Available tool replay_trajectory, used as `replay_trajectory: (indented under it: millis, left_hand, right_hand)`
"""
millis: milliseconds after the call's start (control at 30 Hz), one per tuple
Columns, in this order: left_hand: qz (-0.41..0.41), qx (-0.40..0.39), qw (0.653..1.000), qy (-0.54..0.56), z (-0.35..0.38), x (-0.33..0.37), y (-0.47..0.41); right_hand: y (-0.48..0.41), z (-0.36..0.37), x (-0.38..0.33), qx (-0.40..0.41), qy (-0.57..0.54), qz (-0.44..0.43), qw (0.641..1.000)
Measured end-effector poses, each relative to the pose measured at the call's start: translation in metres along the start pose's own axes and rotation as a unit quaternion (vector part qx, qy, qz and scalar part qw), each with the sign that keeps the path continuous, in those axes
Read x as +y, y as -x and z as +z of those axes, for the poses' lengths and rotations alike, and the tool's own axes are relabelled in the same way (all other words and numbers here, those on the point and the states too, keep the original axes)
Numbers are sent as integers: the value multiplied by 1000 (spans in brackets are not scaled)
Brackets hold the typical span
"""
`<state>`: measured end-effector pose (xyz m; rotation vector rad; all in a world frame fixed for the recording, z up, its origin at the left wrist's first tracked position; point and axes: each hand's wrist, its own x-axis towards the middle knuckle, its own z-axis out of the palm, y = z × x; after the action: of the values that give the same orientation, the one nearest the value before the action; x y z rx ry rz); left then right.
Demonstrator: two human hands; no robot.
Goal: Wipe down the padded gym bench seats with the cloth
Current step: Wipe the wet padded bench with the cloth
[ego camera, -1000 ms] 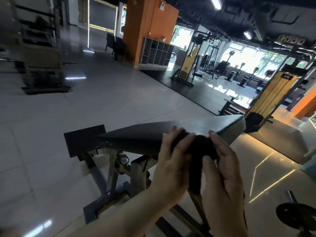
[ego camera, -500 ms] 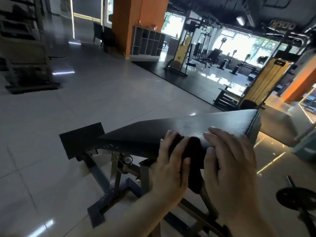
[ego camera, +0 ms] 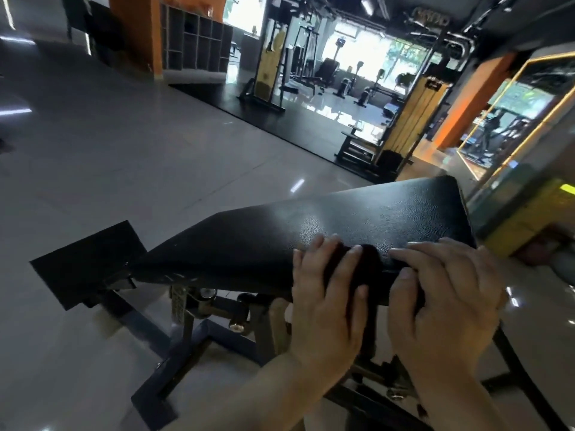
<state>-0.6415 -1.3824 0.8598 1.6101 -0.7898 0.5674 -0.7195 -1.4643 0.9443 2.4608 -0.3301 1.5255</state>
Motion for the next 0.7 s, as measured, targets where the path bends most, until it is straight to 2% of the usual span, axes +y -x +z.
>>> replay_trajectory:
  millis: [67, 167, 233, 333, 400, 467, 533, 600, 700]
  left_hand:
    - [59, -13, 997, -51, -3, -15, -4]
    - [71, -27, 993, -91, -14, -51, -3]
    - [28, -25, 993, -108, -24, -81, 5]
    - [-99, -5, 992, -82, -38, -115, 16]
    - [-180, 14, 983, -31, -38, -112, 17]
    - [-208, 26, 978, 12, -32, -88, 15]
    - [-161, 10, 987, 27, -24, -62, 15]
    - [-71, -11, 997, 9, -17, -50, 19]
    - [13, -26, 999, -36, -20, -67, 17]
  right_hand:
    - [0, 1, -1, 0, 9, 2, 1000]
    - [0, 2, -3, -7, 25, 14, 1000]
    - [1, 2, -6, -12, 38, 34, 999]
    - [3, 5, -16, -11, 51, 71, 996]
    - [3, 9, -23, -7, 68, 84, 994]
    - [4, 11, -30, -12, 90, 90, 992]
    - [6, 12, -35, -29, 110, 96, 989]
    - [9, 13, -36, -46, 122, 93, 987]
    - [13, 12, -31, -46, 127, 68, 988]
